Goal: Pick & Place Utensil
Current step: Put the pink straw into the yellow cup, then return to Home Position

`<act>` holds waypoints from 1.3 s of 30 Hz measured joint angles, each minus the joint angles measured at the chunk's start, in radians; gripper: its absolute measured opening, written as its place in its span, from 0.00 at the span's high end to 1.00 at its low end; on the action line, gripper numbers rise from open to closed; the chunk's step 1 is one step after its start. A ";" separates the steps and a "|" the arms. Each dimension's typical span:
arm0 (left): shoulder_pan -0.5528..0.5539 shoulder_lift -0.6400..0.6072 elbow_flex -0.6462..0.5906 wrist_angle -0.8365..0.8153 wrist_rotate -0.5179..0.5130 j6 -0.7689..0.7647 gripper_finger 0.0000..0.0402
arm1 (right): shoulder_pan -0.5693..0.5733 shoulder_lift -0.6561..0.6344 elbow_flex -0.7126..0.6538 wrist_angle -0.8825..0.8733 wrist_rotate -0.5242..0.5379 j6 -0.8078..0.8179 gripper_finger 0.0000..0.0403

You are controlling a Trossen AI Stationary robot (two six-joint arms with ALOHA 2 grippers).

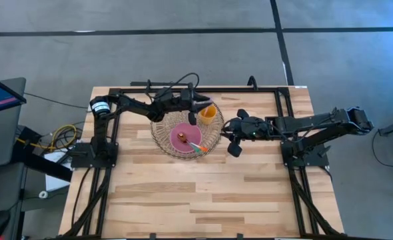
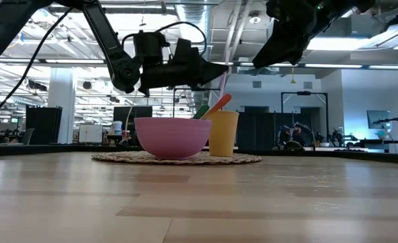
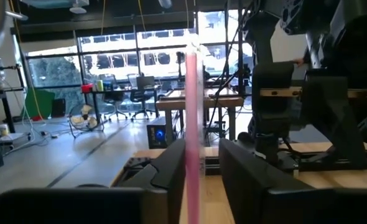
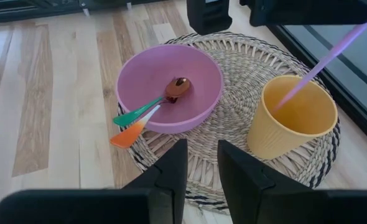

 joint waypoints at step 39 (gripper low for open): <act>-0.033 -0.939 -0.579 -0.219 0.001 -0.081 0.52 | 0.052 0.084 0.121 -0.092 -0.065 0.002 0.80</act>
